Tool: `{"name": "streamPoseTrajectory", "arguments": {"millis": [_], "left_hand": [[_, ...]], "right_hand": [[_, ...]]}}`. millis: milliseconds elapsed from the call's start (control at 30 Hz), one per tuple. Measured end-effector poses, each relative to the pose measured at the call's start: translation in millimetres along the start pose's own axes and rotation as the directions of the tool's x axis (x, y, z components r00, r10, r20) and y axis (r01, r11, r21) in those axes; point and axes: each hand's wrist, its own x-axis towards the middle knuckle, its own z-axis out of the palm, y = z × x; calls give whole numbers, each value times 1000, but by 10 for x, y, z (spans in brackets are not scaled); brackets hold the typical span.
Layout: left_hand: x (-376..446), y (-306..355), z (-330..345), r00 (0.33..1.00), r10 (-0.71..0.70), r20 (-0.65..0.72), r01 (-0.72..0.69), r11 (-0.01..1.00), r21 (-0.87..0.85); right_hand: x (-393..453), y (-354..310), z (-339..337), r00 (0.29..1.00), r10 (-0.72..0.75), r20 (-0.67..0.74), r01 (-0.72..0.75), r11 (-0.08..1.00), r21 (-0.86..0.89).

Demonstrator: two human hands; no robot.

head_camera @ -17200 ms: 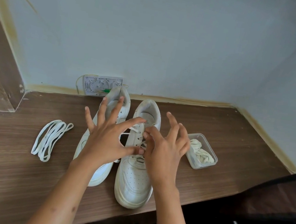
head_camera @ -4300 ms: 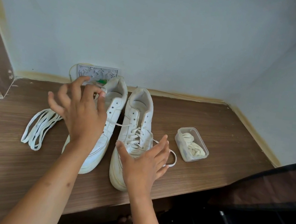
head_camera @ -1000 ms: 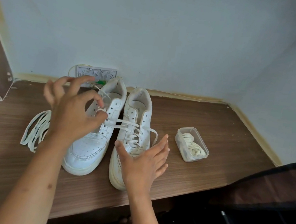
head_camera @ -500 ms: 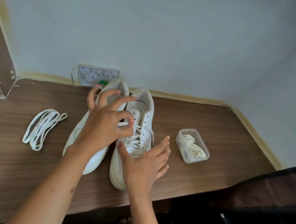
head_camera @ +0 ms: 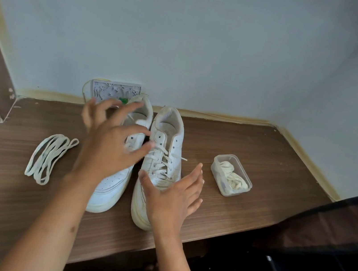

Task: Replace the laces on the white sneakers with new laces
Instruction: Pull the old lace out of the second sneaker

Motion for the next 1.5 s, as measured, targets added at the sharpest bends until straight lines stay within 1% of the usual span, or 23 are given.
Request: {"name": "streamPoseTrajectory", "arguments": {"millis": [100,200,300,367,433,500,567,633,733,933,1000,1067,1100,1167,1233,1300,1400,1500], "left_hand": [[-13,174,149,999,44,24,-44,999,14],[-14,178,170,999,41,-35,-40,999,8],[-3,49,89,993,-26,-118,26,1000,-6],[-2,-5,50,986,-81,-149,81,997,-6],[3,14,48,983,-90,-161,91,996,-5],[16,36,47,974,-91,-208,90,996,-17],[33,-22,-2,948,-155,-278,146,988,-51],[34,-122,-87,921,-248,-300,238,969,-71],[-8,-190,-152,926,-311,-216,307,950,-54],[7,-144,-122,960,-272,-69,270,962,-38],[25,-83,-92,980,-197,16,198,980,-35],[16,-3,-31,986,-81,148,81,997,6],[2,38,8,976,-35,214,30,999,29],[-32,91,74,952,10,307,-28,998,55],[-47,96,92,935,23,353,-52,996,72],[-33,64,71,916,10,401,-45,996,78],[-2,40,32,868,-32,496,2,998,60],[-5,94,18,838,-23,545,2,999,39]], "right_hand": [[-1,-1,3,1000,1,-5,-1,1000,2],[2,1,5,1000,-3,-5,3,1000,-5],[-2,6,4,1000,-4,-2,4,1000,-6],[-2,5,6,1000,-3,3,3,1000,-9],[4,2,7,1000,2,7,-2,1000,-7],[5,7,6,1000,5,9,-5,1000,0],[-1,11,-4,1000,3,17,-3,1000,9],[-2,11,-7,1000,-2,20,2,1000,11],[5,2,-2,1000,4,18,-4,1000,5],[-5,-12,4,1000,11,18,-11,1000,5],[2,-10,2,1000,10,24,-10,1000,-13],[14,-8,1,999,12,41,-10,1000,-30],[18,-7,-3,999,11,48,-10,999,-32],[19,-9,-9,998,6,61,-4,1000,-25],[18,-5,-19,998,-6,70,7,1000,-11],[23,9,-35,997,-32,76,31,999,16],[33,15,-66,989,-128,75,119,987,107],[19,-7,-75,962,-270,37,267,961,71]]}}
